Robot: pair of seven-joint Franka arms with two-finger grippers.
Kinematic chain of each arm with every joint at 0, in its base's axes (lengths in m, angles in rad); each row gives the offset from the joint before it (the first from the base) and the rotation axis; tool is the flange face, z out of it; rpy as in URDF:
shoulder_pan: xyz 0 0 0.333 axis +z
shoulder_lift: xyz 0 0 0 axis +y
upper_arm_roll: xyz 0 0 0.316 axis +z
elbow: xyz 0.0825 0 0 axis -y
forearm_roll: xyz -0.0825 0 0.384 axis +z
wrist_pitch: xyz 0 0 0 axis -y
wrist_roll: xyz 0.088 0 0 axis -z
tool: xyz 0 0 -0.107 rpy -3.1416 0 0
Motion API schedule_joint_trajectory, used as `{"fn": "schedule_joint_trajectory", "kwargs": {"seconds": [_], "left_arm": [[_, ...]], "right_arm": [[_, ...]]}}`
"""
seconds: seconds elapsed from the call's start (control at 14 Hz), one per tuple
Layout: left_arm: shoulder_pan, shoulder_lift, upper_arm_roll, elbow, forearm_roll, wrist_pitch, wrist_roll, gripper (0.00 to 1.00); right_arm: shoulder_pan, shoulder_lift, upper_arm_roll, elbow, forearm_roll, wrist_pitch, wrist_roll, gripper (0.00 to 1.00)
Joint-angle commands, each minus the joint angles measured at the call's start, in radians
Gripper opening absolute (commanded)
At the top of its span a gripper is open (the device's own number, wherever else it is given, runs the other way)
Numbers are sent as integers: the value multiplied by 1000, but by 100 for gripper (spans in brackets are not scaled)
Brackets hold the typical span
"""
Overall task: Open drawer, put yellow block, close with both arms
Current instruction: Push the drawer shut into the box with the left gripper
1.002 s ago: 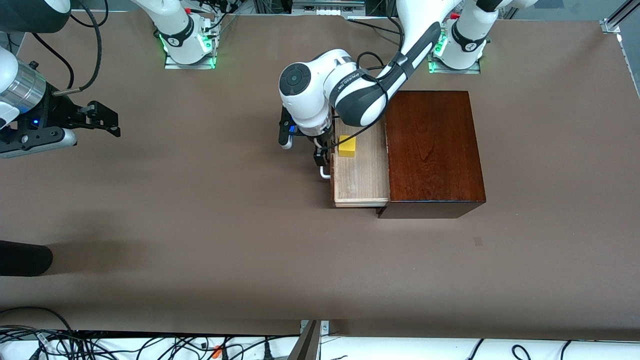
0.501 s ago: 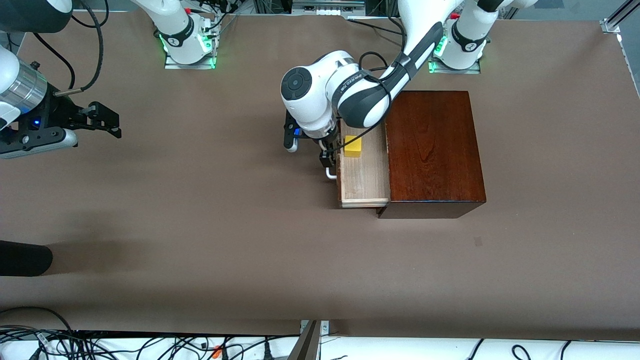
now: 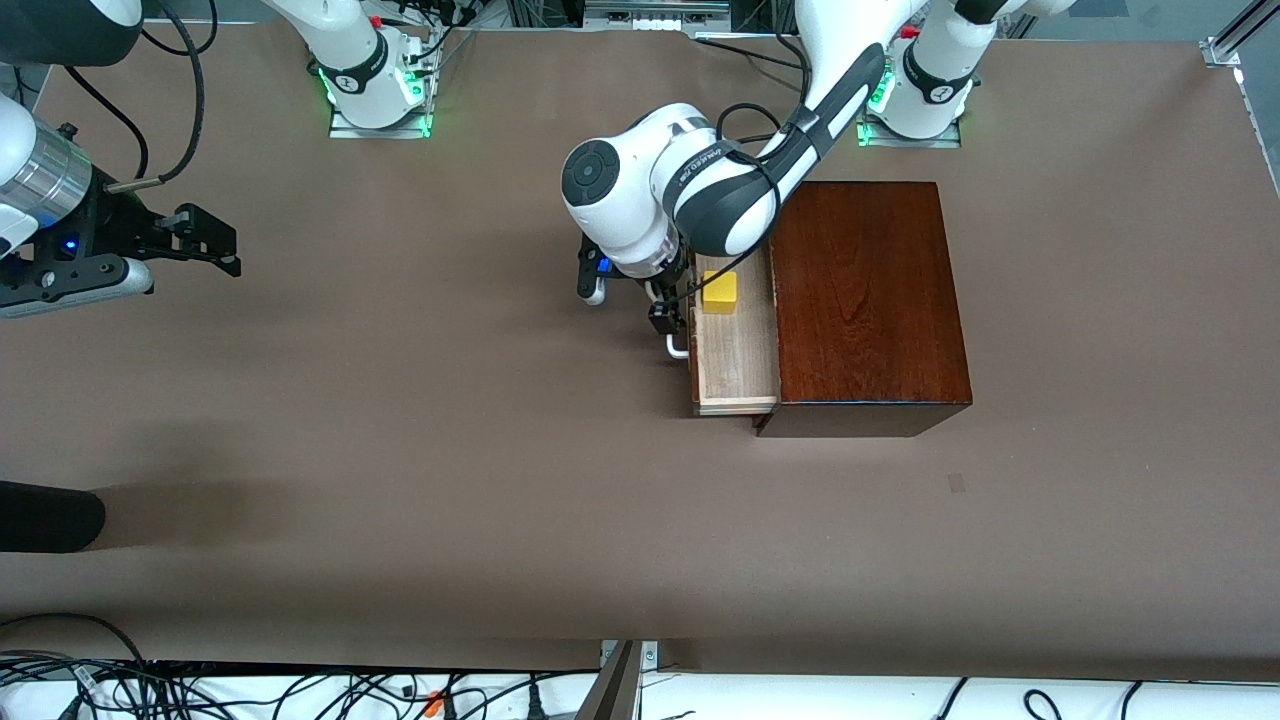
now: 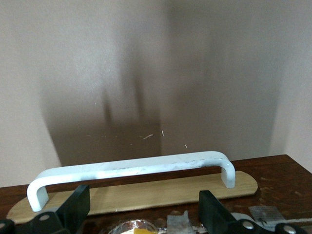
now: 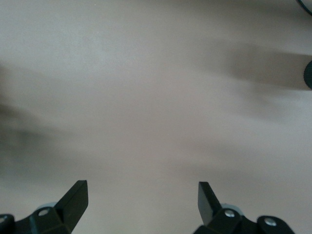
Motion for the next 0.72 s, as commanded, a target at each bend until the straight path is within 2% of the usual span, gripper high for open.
{"fn": "schedule_joint_trajectory", "kwargs": {"seconds": [0.0,0.64], "left_arm": [[17,-49,20,-62,44,-44,47,100],[92,-74,20,-66,44,-44,50,100]], "right_arm": [[-11,11,6,20,0,-5,-2,100],[-11,13,6,20,0,-5,-2,100]]}}
